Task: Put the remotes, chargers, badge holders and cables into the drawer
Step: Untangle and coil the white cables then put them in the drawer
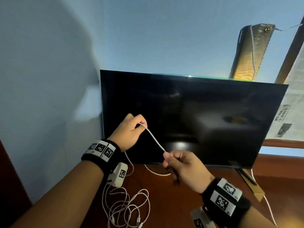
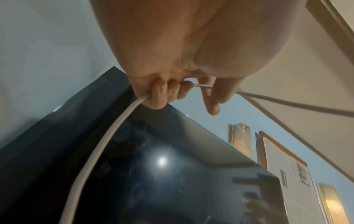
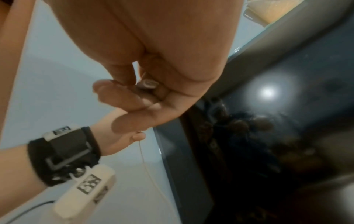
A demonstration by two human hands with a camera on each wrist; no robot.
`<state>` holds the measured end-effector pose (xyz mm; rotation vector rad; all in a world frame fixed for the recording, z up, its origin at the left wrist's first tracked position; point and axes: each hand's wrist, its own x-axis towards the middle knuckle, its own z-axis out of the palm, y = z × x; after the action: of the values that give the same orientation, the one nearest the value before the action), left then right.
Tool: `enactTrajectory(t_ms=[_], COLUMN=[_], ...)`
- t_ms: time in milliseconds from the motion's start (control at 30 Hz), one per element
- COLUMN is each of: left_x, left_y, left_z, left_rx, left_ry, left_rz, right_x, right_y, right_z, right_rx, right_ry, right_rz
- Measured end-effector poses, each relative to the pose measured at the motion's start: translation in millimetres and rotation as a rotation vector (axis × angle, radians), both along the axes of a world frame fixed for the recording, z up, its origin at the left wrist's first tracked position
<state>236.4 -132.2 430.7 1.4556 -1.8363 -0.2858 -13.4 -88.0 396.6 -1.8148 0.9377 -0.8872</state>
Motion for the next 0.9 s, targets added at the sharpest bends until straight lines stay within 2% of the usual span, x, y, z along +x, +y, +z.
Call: enactTrajectory(t_ms=[167, 233, 300, 367, 433, 500, 600, 700, 733, 800, 867, 900], left_x=[4.8, 1.8, -3.6, -11.5, -22.1, -36.2, -54.7, -64.9, -67.0, -68.4, -66.3, -64.0], left_y=[-1.4, -2.7, -4.6, -1.5, 4.1, 19.2, 45.4, 61.4, 64.5, 68.8, 71.1, 69.2], left_z=[-6.2, -11.7, -21.0, -30.6, -41.4, -45.4, -49.4, -50.7, -47.2, -33.0, -11.3, -1.6], left_rx=[0.069, 0.106, 0.147, 0.18, 0.19, 0.195, 0.18, 0.176, 0.155, 0.047, -0.047, -0.085], left_ry=[0.009, 0.025, 0.031, 0.06, 0.094, 0.077, 0.004, -0.12, -0.15, -0.188, -0.218, -0.246], left_rz=[0.003, -0.002, -0.018, -0.058, -0.094, -0.111, -0.15, -0.193, -0.186, -0.163, -0.159, -0.152], right_x=[11.8, 19.6, 26.3, 28.9, 26.5, 21.7, 14.5, 4.1, 1.3, -4.1, -5.5, -4.5], right_y=[20.5, 27.0, 30.6, 26.8, 14.9, 0.3, -20.6, -43.7, -50.6, -58.5, -53.6, -47.8], right_z=[3.7, 8.1, 19.1, 36.2, 52.6, 63.8, 69.5, 62.4, 57.2, 40.8, 20.1, 11.2], right_rx=[0.1, 0.138, 0.157, 0.222, 0.227, 0.136, 0.009, -0.105, -0.189, -0.354, -0.393, -0.366], right_ry=[-0.005, -0.062, -0.26, -0.543, -0.734, -0.805, -0.82, -0.699, -0.559, -0.148, 0.234, 0.333], right_rz=[0.081, 0.109, 0.157, 0.212, 0.194, 0.131, -0.006, -0.176, -0.242, -0.311, -0.247, -0.189])
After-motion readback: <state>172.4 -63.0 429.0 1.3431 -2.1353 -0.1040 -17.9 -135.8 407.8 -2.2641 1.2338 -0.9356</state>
